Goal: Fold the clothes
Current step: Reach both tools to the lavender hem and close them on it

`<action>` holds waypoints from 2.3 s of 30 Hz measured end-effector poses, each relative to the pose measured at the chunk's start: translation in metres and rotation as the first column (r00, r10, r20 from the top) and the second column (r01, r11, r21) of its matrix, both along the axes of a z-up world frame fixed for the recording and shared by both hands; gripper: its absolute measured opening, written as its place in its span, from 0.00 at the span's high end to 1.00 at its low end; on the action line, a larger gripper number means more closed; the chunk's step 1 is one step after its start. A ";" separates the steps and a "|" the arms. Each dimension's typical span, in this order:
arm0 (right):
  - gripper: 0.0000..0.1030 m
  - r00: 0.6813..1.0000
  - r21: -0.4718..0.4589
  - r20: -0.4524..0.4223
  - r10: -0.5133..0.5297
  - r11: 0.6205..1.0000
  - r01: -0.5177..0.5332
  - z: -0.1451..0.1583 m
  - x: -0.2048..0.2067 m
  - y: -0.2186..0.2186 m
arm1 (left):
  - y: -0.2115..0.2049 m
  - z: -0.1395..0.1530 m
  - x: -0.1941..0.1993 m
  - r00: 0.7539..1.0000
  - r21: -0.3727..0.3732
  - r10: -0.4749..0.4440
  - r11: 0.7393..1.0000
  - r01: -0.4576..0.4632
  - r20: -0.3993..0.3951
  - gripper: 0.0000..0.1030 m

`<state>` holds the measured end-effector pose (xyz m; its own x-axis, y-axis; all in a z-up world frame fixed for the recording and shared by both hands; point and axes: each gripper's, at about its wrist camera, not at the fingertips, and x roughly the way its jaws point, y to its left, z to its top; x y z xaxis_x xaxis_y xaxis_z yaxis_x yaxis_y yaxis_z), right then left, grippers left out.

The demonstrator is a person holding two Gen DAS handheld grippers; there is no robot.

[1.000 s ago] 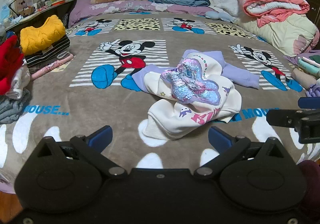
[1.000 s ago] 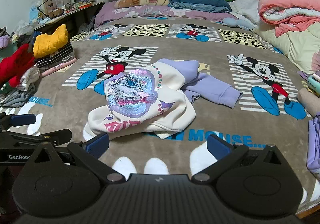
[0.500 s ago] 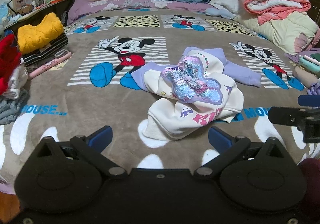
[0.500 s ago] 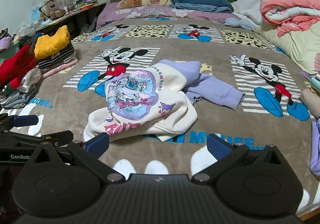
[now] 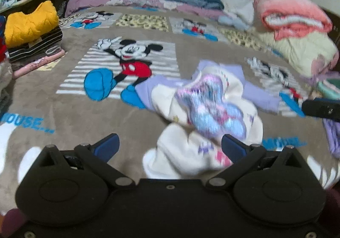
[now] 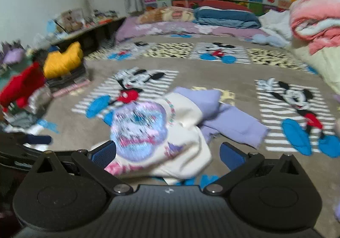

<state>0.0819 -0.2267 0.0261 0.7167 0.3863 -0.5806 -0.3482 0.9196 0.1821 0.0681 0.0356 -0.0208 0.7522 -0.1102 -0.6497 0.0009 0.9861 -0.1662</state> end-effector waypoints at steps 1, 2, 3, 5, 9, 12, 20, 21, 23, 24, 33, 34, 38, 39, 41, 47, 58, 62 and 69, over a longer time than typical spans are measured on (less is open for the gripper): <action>0.00 1.000 0.016 -0.001 0.007 1.000 -0.007 0.000 0.006 -0.003 | 0.003 -0.001 0.003 1.000 -0.017 0.011 1.000 -0.011 0.019 0.00; 0.00 1.000 0.002 0.003 0.008 1.000 -0.008 0.001 0.014 -0.004 | 0.005 -0.001 0.009 1.000 -0.031 0.004 1.000 -0.003 0.009 0.00; 0.00 1.000 -0.007 0.007 0.010 1.000 -0.010 0.001 0.021 -0.005 | 0.007 -0.002 0.014 1.000 -0.045 -0.005 0.999 0.005 -0.003 0.00; 0.00 1.000 -0.011 0.010 0.012 1.000 -0.012 0.000 0.034 -0.008 | 0.011 -0.004 0.026 0.999 -0.065 -0.024 0.998 0.022 -0.031 0.00; 0.00 0.999 0.050 -0.021 0.031 0.998 -0.030 -0.003 0.064 -0.017 | 0.014 -0.009 0.045 0.997 -0.063 -0.051 0.997 0.048 -0.059 0.00; 0.00 0.998 0.065 -0.048 0.044 0.997 -0.041 -0.008 0.085 -0.019 | 0.016 -0.015 0.058 0.996 -0.036 -0.061 0.998 0.059 -0.070 0.00; 0.00 0.991 0.075 -0.058 0.117 0.991 -0.113 -0.017 0.132 -0.017 | 0.037 -0.029 0.098 0.995 -0.091 -0.053 0.995 0.045 -0.083 0.00; 0.00 0.990 0.076 -0.058 0.126 0.990 -0.122 -0.017 0.138 -0.017 | 0.039 -0.030 0.102 0.996 -0.095 -0.047 0.995 0.040 -0.079 0.00; 0.00 0.988 0.058 -0.053 0.142 0.989 -0.139 -0.016 0.150 -0.015 | 0.042 -0.030 0.110 0.996 -0.112 -0.061 0.992 0.052 -0.073 0.00; 0.00 0.988 0.046 -0.051 0.148 0.988 -0.146 -0.017 0.155 -0.013 | 0.044 -0.030 0.115 0.995 -0.118 -0.075 0.991 0.067 -0.066 0.00; 0.00 0.969 -0.012 -0.056 0.241 0.970 -0.242 -0.025 0.206 0.003 | 0.048 -0.032 0.147 0.989 -0.096 -0.140 0.986 0.135 -0.041 0.00; 0.00 0.964 -0.034 -0.060 0.259 0.965 -0.261 -0.027 0.210 0.007 | 0.049 -0.034 0.151 0.988 -0.089 -0.145 0.986 0.140 -0.045 0.00; 0.02 0.941 -0.102 -0.086 0.326 0.937 -0.334 -0.035 0.223 0.022 | 0.053 -0.044 0.167 0.983 -0.084 -0.171 0.983 0.165 -0.070 0.01; 0.06 0.935 -0.110 -0.095 0.343 0.929 -0.352 -0.037 0.226 0.026 | 0.054 -0.045 0.171 0.982 -0.085 -0.176 0.982 0.169 -0.073 0.02; 0.07 0.926 -0.118 -0.110 0.361 0.920 -0.373 -0.042 0.232 0.031 | 0.056 -0.049 0.177 0.979 -0.087 -0.188 0.980 0.181 -0.080 0.03; 0.07 0.914 -0.134 -0.137 0.382 0.907 -0.399 -0.053 0.250 0.039 | 0.061 -0.060 0.194 0.969 -0.085 -0.224 0.973 0.215 -0.106 0.17; 0.07 0.859 -0.070 -0.226 0.459 0.872 -0.484 -0.069 0.299 0.046 | 0.069 -0.080 0.214 0.943 -0.104 -0.300 0.952 0.287 -0.144 0.26; 0.07 0.823 -0.044 -0.285 0.491 0.851 -0.523 -0.081 0.315 0.053 | 0.070 -0.083 0.219 0.929 -0.119 -0.342 0.938 0.327 -0.140 0.29; 0.39 0.733 0.029 -0.380 0.564 0.800 -0.600 -0.095 0.325 0.062 | 0.078 -0.082 0.220 0.915 -0.172 -0.382 0.918 0.358 -0.132 0.43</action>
